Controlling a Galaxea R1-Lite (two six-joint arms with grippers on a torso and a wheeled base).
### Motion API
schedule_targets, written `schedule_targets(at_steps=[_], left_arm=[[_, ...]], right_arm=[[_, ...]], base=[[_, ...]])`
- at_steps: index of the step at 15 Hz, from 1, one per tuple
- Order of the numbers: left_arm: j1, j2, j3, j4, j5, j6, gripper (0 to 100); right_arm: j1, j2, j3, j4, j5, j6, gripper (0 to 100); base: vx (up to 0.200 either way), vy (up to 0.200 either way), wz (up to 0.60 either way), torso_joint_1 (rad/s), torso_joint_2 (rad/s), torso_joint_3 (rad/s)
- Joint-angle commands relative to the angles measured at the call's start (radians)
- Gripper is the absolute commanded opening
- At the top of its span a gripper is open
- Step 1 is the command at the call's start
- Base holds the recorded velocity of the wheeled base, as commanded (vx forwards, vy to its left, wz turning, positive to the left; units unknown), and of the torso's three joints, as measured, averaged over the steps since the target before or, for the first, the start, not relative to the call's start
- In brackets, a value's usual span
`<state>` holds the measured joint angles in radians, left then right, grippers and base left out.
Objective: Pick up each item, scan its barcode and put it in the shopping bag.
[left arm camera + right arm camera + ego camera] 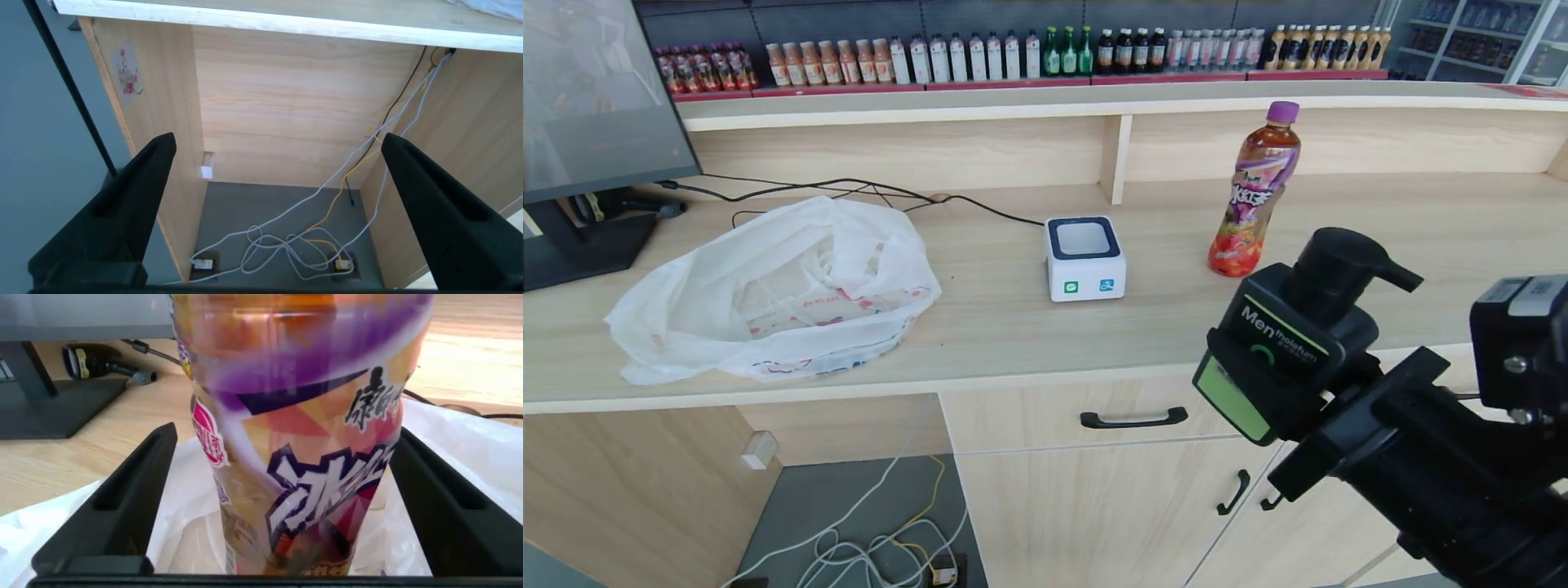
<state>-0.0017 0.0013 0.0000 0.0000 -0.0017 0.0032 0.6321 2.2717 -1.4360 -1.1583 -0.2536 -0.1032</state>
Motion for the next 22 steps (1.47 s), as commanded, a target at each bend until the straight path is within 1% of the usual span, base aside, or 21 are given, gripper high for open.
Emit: schedule_targets(at_steps=[1,6,8,10,13,15,16,20,22], left_arm=[[0.0,0.0,0.0,0.0,0.0,0.0,100],[0.0,0.0,0.0,0.0,0.0,0.001,100],[0.0,0.0,0.0,0.0,0.0,0.001,100],[0.0,0.0,0.0,0.0,0.0,0.001,100],[0.0,0.0,0.0,0.0,0.0,0.001,100],[0.0,0.0,0.0,0.0,0.0,0.001,100],[0.0,0.0,0.0,0.0,0.0,0.001,100],[0.0,0.0,0.0,0.0,0.0,0.0,100],[0.0,0.0,0.0,0.0,0.0,0.0,100]], right_arm=[[0.003,-0.004,0.0,-0.004,-0.003,0.0,100],[0.003,-0.038,0.011,-0.003,-0.004,-0.001,100],[0.003,-0.074,0.058,-0.004,-0.003,-0.001,100],[0.003,-0.135,0.15,-0.006,-0.003,0.0,100],[0.006,-0.192,0.209,-0.021,-0.003,-0.001,100],[0.012,-0.238,0.301,-0.069,-0.004,-0.001,100],[0.014,-0.276,0.393,-0.121,-0.004,-0.001,100],[0.018,-0.379,0.666,-0.261,-0.003,0.0,100],[0.02,-0.383,0.79,-0.389,-0.004,0.026,100]], base=[[0.0,0.0,0.0,0.0,0.0,0.0],[0.0,0.0,0.0,0.0,0.0,0.0],[0.0,0.0,0.0,0.0,0.0,0.0],[0.0,0.0,0.0,0.0,0.0,0.0],[0.0,0.0,0.0,0.0,0.0,0.0],[0.0,0.0,0.0,0.0,0.0,0.0],[0.0,0.0,0.0,0.0,0.0,0.0],[0.0,0.0,0.0,0.0,0.0,0.0],[0.0,0.0,0.0,0.0,0.0,0.0]])
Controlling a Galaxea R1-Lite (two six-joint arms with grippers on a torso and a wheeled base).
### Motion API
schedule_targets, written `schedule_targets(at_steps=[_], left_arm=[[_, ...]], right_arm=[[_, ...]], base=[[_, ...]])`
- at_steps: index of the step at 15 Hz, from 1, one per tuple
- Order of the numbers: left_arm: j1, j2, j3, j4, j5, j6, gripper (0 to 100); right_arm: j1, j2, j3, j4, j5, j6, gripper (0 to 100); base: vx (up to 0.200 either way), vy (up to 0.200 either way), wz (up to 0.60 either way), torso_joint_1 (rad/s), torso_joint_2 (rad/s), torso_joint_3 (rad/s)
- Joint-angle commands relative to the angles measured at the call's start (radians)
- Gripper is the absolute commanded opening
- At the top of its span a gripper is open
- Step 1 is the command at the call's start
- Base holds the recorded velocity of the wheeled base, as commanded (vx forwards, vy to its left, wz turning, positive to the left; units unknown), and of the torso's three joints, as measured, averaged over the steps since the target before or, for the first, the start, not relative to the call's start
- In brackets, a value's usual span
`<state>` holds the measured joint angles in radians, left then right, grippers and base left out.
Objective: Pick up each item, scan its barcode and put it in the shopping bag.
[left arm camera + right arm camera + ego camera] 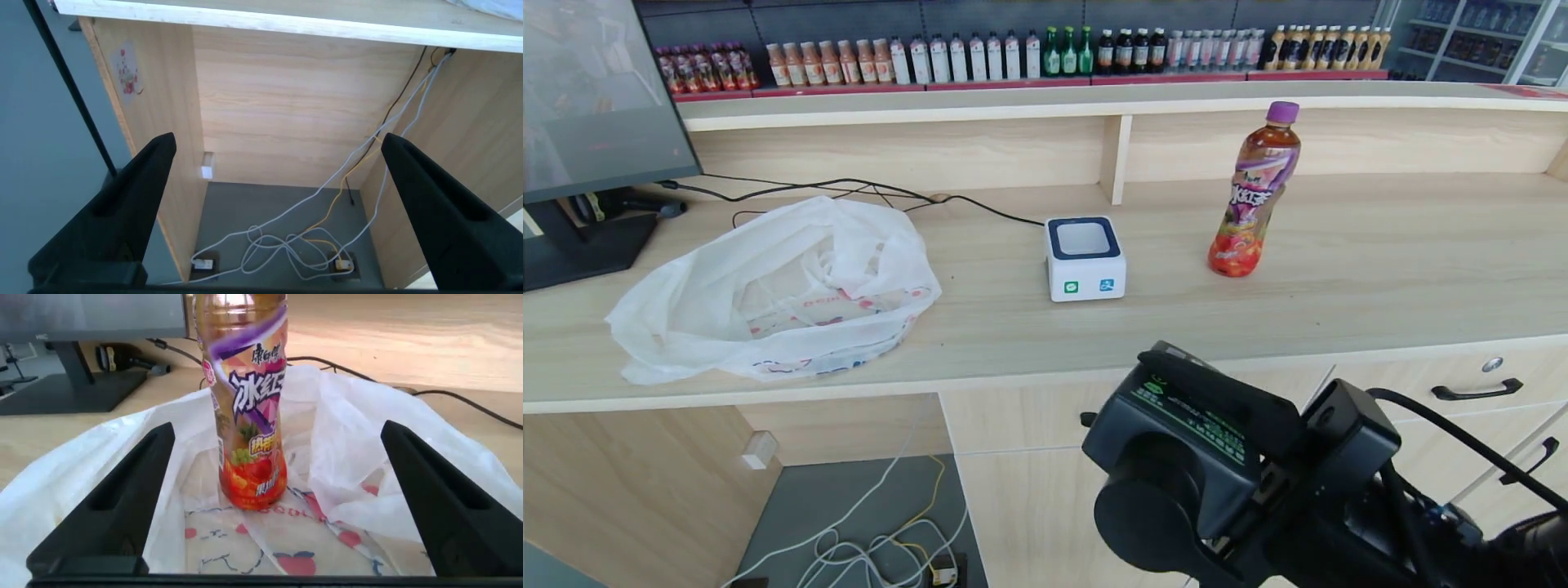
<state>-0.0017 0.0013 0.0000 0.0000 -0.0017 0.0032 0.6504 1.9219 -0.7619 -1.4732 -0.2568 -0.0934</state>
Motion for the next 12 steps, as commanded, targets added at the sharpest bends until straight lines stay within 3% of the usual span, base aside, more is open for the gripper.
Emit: schedule_targets(at_steps=[1,4,12], left_arm=[[0.0,0.0,0.0,0.0,0.0,0.0,100],[0.0,0.0,0.0,0.0,0.0,0.0,100],[0.0,0.0,0.0,0.0,0.0,-0.002,100]], right_arm=[[0.0,-0.041,0.167,-0.098,-0.001,0.021,100],[0.0,-0.115,0.274,-0.098,0.001,0.029,100],[-0.012,-0.253,0.383,-0.098,0.002,0.047,100]], base=[[0.0,0.0,0.0,0.0,0.0,0.0],[0.0,0.0,0.0,0.0,0.0,0.0],[0.0,0.0,0.0,0.0,0.0,0.0]])
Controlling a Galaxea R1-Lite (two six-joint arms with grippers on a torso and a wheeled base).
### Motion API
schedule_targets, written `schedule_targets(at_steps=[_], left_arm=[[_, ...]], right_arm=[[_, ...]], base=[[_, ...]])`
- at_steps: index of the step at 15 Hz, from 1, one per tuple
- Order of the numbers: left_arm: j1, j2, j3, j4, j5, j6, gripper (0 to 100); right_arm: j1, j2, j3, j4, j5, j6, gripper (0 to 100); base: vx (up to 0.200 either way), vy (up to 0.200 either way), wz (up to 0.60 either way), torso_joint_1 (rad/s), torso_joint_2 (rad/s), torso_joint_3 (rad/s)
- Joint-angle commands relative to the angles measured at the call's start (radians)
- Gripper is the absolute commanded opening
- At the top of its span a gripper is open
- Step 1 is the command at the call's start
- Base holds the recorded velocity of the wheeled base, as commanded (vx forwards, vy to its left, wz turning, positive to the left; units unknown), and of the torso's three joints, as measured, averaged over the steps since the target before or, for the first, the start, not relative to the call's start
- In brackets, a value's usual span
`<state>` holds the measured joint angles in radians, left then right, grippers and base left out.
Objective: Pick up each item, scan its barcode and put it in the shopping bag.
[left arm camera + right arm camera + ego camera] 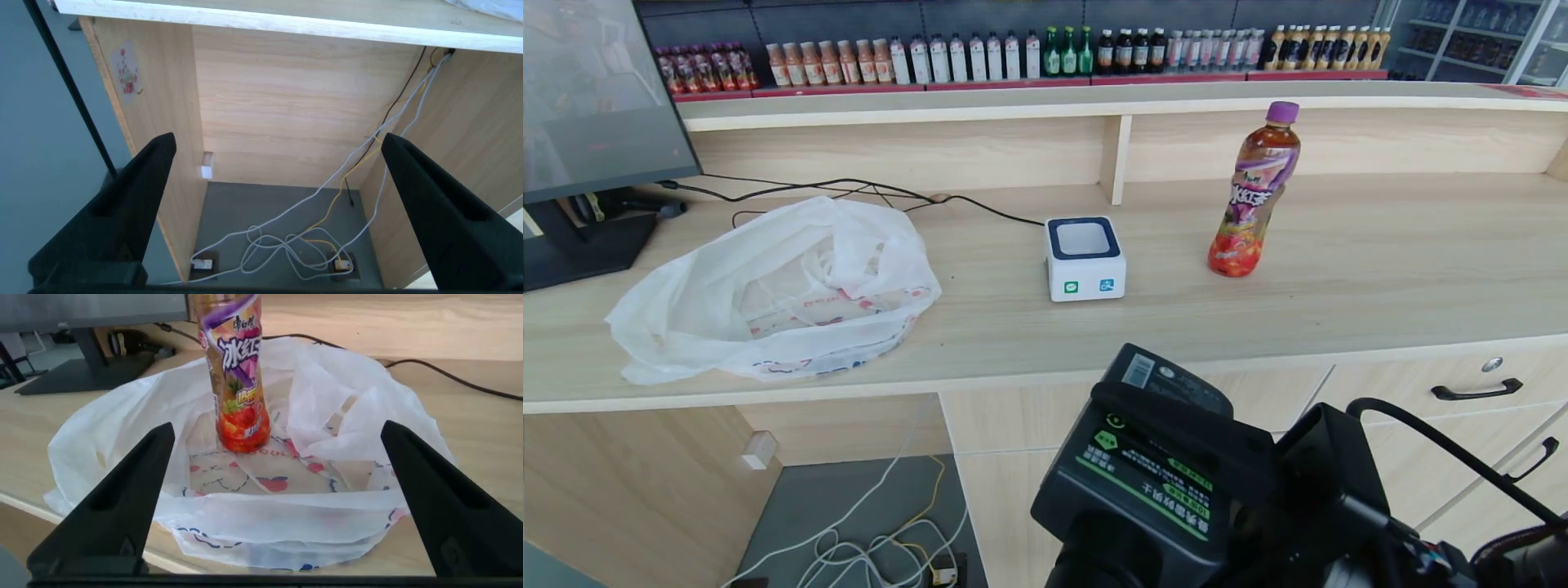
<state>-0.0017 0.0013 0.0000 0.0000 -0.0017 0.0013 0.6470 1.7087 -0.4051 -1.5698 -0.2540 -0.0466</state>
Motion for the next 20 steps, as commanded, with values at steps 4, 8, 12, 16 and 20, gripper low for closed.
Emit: schedule_targets(at_steps=[4,8,12,16,20], left_arm=[[0.0,0.0,0.0,0.0,0.0,0.002,100],[0.0,0.0,0.0,0.0,0.0,0.002,100],[0.0,0.0,0.0,0.002,0.0,0.002,100],[0.0,0.0,0.0,0.0,0.0,0.0,100],[0.0,0.0,0.0,0.0,0.0,0.0,100]], right_arm=[[-0.018,-0.027,0.008,-0.001,-0.001,0.001,100],[-0.035,-0.034,0.005,-0.001,-0.001,0.001,100],[-0.041,-0.041,0.008,-0.001,-0.001,0.001,100],[-0.046,-0.054,0.011,-0.001,-0.001,0.001,100],[-0.046,-0.06,0.025,-0.001,-0.001,0.001,100]], base=[[0.0,0.0,0.0,0.0,0.0,0.0],[0.0,-0.2,0.0,-0.005,0.0,0.005],[0.0,-0.2,0.0,0.007,0.0,0.002],[0.0,-0.2,0.0,0.002,0.0,0.005],[0.0,-0.2,0.0,0.002,0.01,0.002]])
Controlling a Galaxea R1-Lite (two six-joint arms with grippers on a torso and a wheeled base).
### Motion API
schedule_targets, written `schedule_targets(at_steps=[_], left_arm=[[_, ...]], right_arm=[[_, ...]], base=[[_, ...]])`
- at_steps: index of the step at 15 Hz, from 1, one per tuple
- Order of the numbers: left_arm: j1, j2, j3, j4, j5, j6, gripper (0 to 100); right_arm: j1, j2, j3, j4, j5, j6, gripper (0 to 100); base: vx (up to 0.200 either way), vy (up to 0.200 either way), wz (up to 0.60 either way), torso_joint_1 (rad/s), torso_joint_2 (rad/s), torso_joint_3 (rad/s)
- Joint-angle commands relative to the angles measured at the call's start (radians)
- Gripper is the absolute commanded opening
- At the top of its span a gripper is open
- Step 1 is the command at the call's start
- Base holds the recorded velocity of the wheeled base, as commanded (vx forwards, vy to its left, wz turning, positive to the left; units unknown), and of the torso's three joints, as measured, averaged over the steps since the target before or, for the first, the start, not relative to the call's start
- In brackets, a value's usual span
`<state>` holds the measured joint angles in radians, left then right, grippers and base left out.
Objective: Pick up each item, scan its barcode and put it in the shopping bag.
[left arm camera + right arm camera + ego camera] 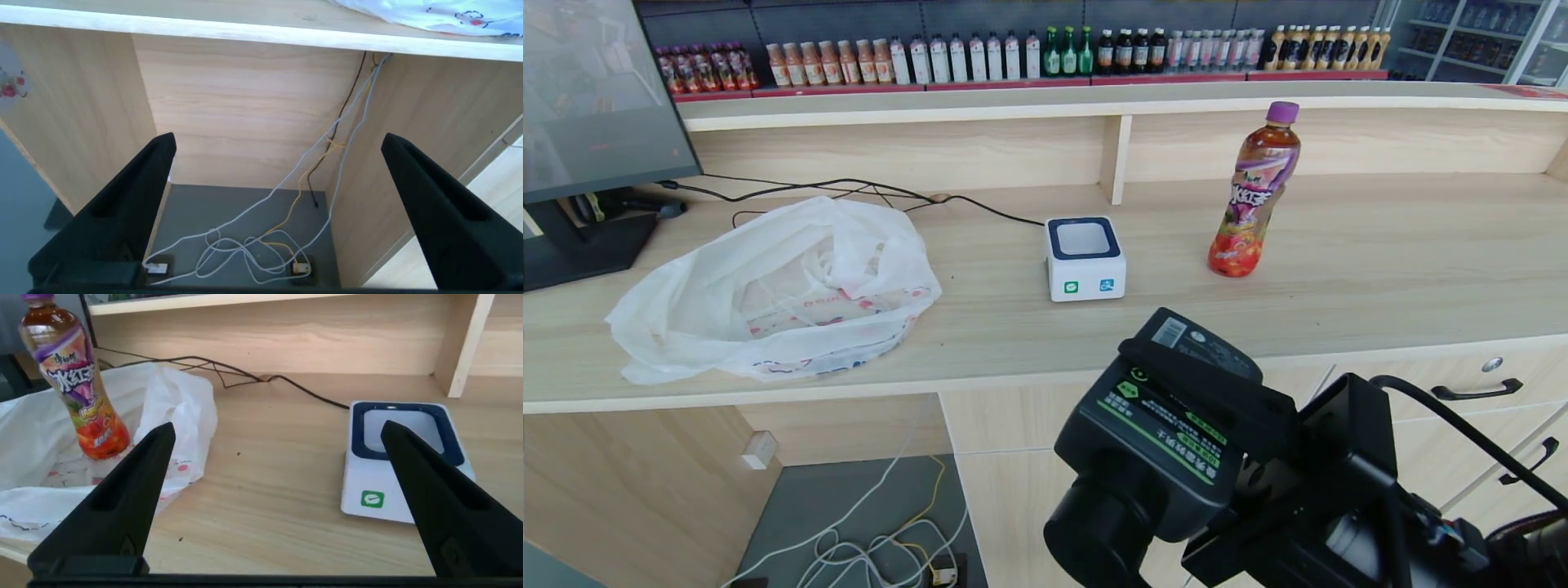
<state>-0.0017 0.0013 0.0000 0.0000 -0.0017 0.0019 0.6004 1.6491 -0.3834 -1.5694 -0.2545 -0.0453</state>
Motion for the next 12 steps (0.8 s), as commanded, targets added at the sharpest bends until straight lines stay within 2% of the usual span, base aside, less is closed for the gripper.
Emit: schedule_targets(at_steps=[1,12], left_arm=[[0.0,0.0,0.0,0.0,0.0,0.0,100],[0.0,0.0,0.0,0.0,0.0,0.001,100]], right_arm=[[0.001,-0.002,0.005,-0.001,0.0,-0.001,100],[0.001,-0.063,0.07,-0.001,0.0,-0.001,100]], base=[[0.0,-0.2,0.0,0.007,0.0,-0.002],[0.0,-0.2,0.0,0.003,0.0,0.004]])
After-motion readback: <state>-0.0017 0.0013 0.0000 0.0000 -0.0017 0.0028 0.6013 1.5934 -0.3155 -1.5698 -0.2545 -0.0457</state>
